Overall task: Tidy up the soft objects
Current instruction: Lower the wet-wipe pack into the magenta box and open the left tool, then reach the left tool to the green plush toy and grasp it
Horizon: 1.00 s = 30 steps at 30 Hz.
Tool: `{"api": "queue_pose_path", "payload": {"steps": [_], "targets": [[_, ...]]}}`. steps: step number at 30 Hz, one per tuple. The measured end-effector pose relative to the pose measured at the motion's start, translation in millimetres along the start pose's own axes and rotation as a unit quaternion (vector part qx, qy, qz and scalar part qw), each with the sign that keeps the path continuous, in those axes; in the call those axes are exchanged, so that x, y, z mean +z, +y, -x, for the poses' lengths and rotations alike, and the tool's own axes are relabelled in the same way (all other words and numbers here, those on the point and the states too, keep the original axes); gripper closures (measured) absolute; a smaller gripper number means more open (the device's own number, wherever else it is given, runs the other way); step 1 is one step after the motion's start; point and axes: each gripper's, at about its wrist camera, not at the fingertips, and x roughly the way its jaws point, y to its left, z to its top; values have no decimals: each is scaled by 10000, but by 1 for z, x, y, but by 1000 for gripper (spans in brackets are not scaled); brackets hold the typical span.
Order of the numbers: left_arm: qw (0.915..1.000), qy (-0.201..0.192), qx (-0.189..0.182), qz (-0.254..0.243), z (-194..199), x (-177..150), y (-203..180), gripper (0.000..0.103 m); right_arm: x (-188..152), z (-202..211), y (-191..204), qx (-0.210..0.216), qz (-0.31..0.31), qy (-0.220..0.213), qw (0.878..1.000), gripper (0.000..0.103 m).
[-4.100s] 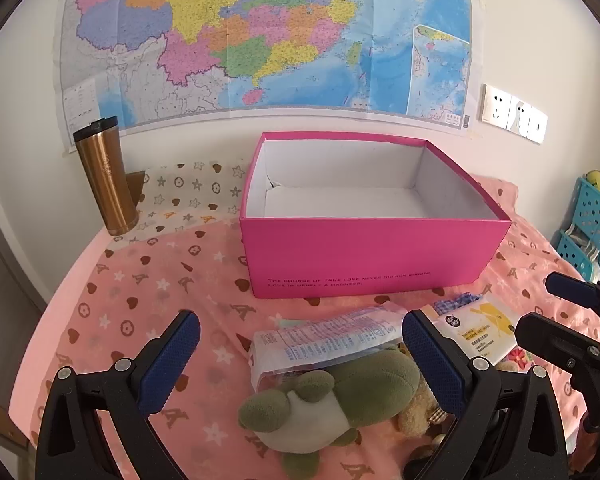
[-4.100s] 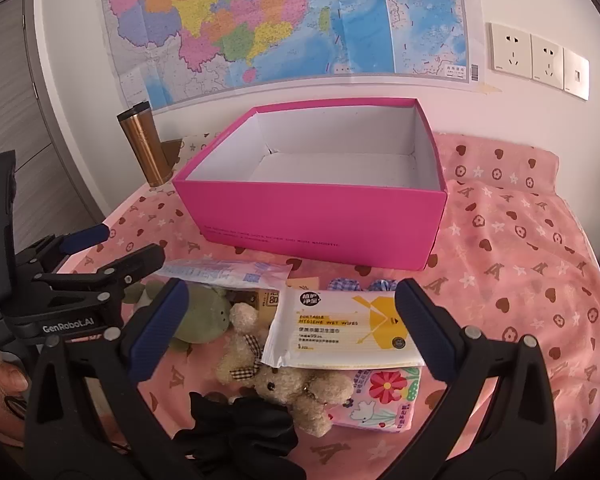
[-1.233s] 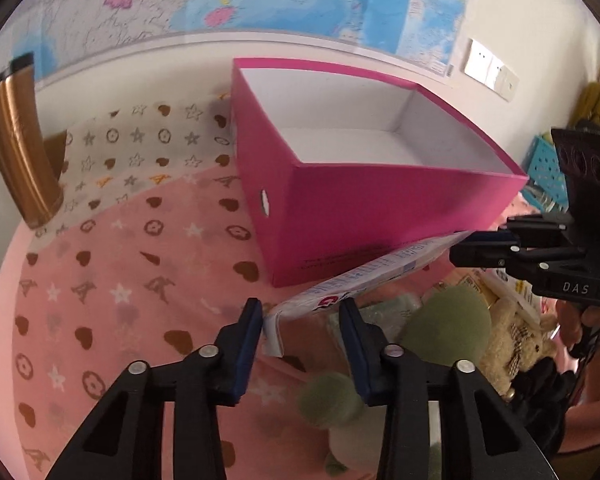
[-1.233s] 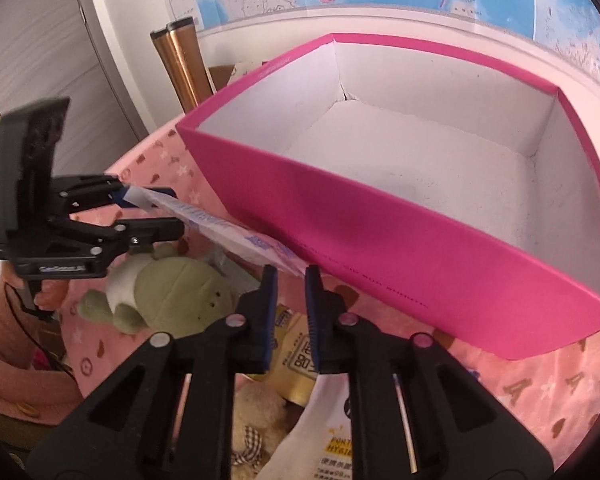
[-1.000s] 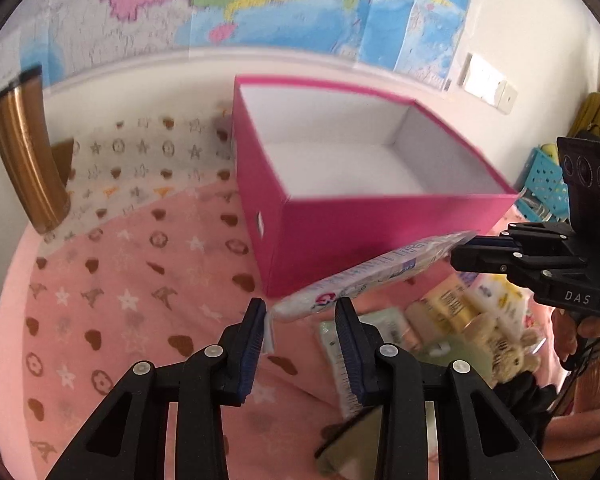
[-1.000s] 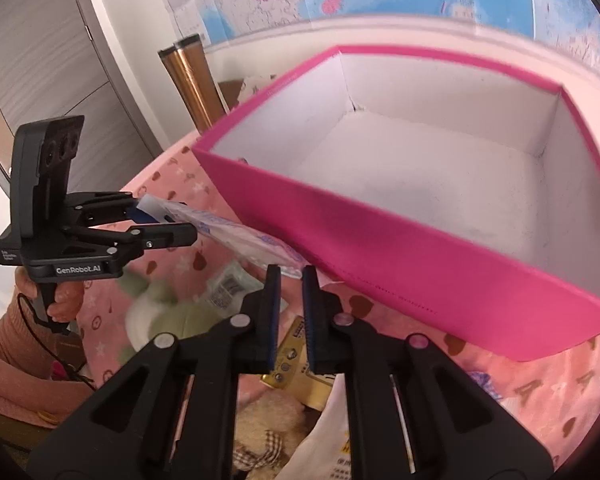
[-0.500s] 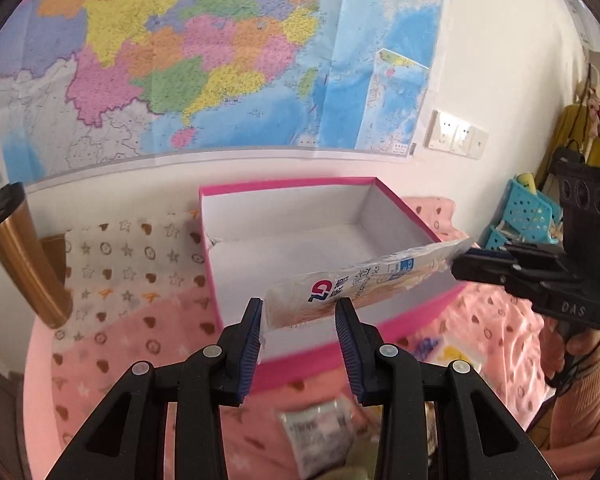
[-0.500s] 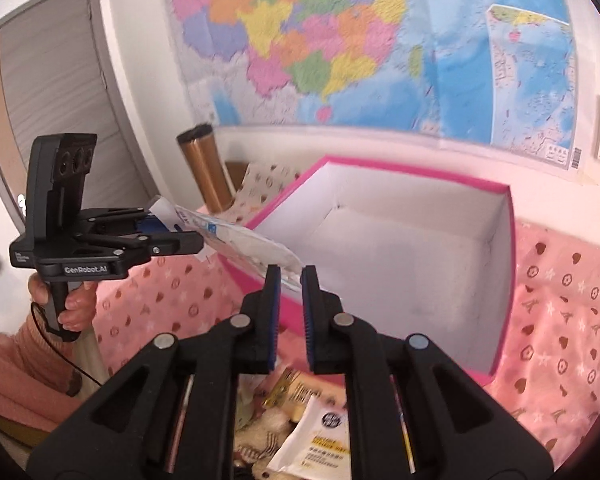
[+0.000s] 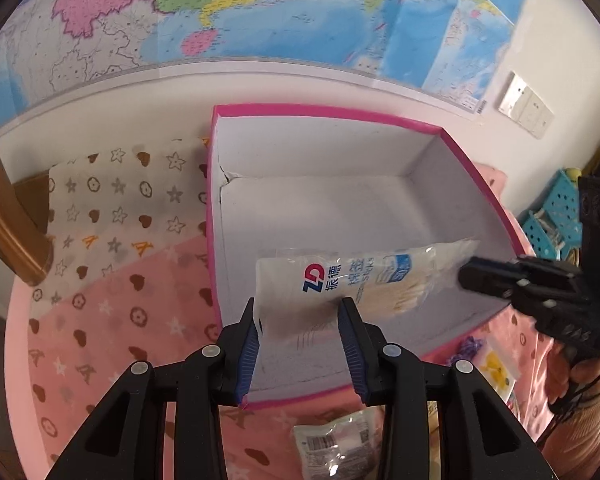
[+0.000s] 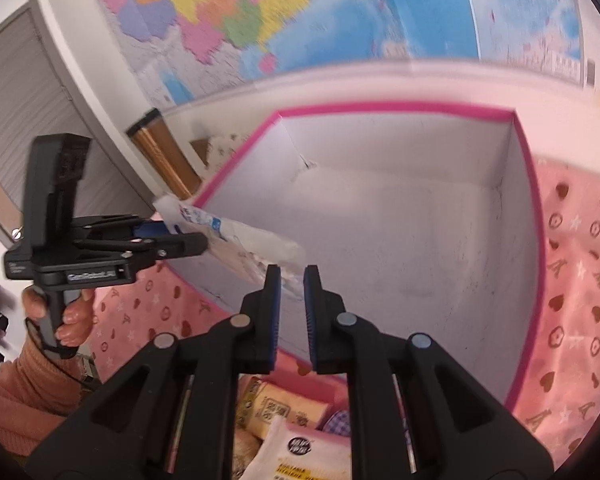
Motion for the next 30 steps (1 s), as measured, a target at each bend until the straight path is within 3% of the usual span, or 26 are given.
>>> {"api": "queue_pose_path", "payload": {"steps": [2,4,7,10,13,16,23,30], "targets": [[9998,-77,190,14,1,3,-2,51,2,-12,-6,-121,-101,173,9997,87],[9994,-147,302,28,2,6,-1,50,5,-22,-10,-268,-187,275,9991,86],[9988,-253,412,71,4,6,-1,50,9,-31,-13,-513,-241,340,9978,70],[9976,-468,505,-72,14,0,-6,50,8,-24,-12,-455,-212,195,9985,70],[9974,-610,274,-256,27,-11,-14,48,2,0,-5,-302,-116,-112,9994,66],[9955,-807,116,-477,41,-25,-25,36,-4,28,5,-48,-10,-398,9992,57],[9916,-964,-341,-786,67,-61,-41,36,-26,85,29,139,250,-793,9964,52],[9934,-873,-491,-564,72,-98,-28,36,-54,113,41,273,227,-782,9963,52]]}}
